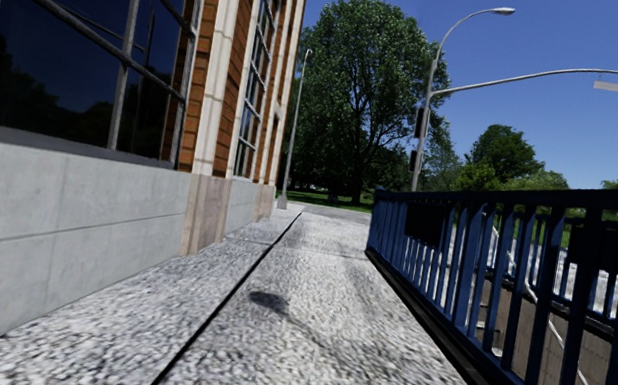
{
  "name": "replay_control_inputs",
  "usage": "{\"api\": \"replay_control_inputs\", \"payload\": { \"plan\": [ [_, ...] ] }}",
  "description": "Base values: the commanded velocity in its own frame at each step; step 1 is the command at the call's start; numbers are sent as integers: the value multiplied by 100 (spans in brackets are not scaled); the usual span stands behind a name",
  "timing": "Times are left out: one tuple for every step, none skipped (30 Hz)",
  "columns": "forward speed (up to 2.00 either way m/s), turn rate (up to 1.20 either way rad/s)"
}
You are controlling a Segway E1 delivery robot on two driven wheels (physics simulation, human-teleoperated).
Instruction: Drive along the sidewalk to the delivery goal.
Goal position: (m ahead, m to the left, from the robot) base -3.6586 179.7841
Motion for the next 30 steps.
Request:
{"api": "replay_control_inputs", "payload": {
  "plan": [
    [200, 0],
    [200, 0],
    [200, 0],
    [200, 0],
    [200, 0],
    [200, 0],
    [200, 0],
    [200, 0],
    [200, 0],
    [200, 0],
    [200, 0],
    [200, 0],
    [200, 0],
    [200, 0],
    [200, 0],
    [200, 0],
    [200, 0],
    [200, 0],
    [200, 0],
    [200, 0],
    [200, 0],
    [200, 0],
    [200, 0],
    [200, 0],
    [200, 0],
    [200, 0],
    [200, 0],
    [200, 0],
    [200, 0],
    [200, 0]
  ]
}}
